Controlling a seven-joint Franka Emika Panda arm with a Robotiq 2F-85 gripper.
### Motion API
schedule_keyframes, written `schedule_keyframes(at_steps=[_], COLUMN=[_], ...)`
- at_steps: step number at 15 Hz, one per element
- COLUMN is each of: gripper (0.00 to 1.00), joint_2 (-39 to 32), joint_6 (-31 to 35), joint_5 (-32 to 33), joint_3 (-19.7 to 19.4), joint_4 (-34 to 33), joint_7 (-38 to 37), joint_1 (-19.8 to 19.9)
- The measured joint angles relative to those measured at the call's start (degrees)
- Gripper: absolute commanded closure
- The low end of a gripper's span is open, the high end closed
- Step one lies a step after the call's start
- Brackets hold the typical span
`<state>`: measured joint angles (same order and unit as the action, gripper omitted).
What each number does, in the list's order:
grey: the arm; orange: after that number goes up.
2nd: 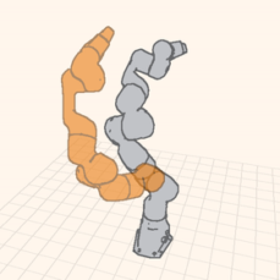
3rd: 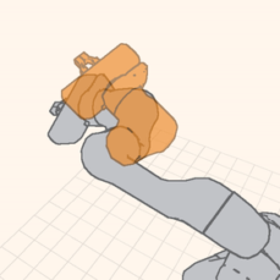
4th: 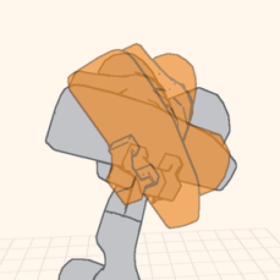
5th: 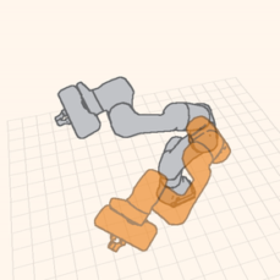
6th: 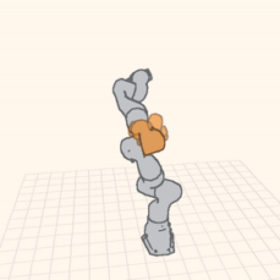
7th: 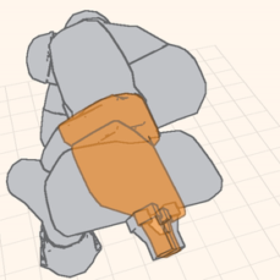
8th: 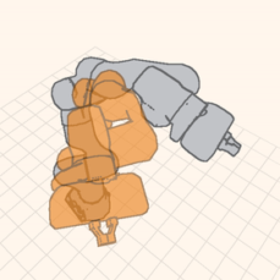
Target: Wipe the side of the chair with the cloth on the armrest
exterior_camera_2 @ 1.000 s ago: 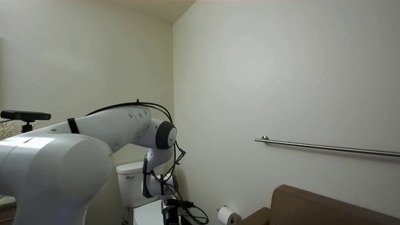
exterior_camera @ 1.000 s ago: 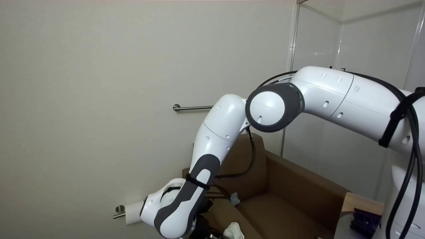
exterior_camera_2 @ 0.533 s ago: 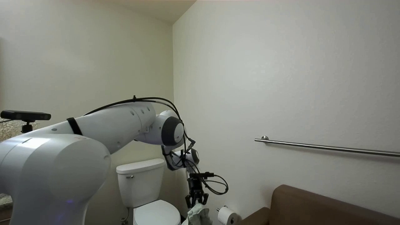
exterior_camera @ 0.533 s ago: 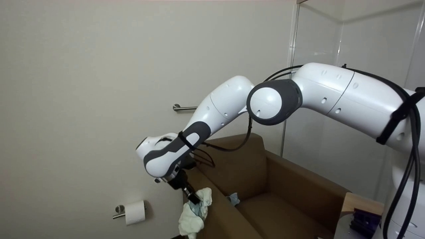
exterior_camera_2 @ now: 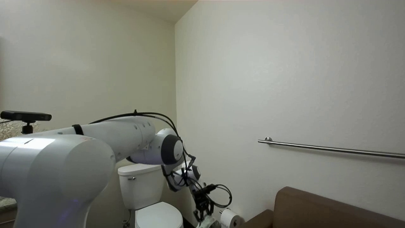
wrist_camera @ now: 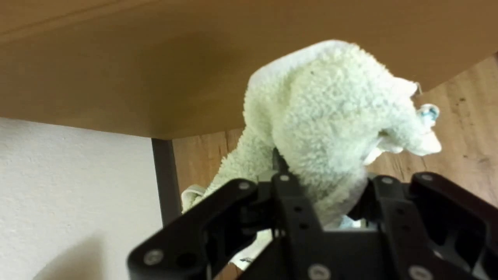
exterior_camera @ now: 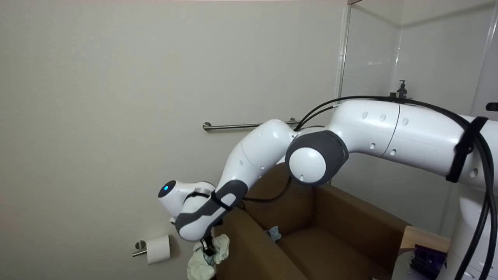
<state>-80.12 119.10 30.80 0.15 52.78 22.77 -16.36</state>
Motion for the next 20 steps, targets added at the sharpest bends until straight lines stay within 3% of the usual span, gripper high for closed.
schedule_keyframes(at_steps=[4, 8, 12, 20], gripper=[0.92, 0.92, 0.92, 0.92], joint_2=[-6.69, -7.09, -7.17, -6.15], joint_6=[8.37, 9.31, 6.04, -8.25], joint_5=[7.54, 15.82, 20.86, 18.68], joint_3=[-6.54, -10.00, -9.05, -2.86], joint_4=[2.10, 7.35, 11.30, 16.91], joint_7=[-6.51, -9.28, -9.01, -0.54], joint_1=[-5.95, -9.70, -10.22, -10.57])
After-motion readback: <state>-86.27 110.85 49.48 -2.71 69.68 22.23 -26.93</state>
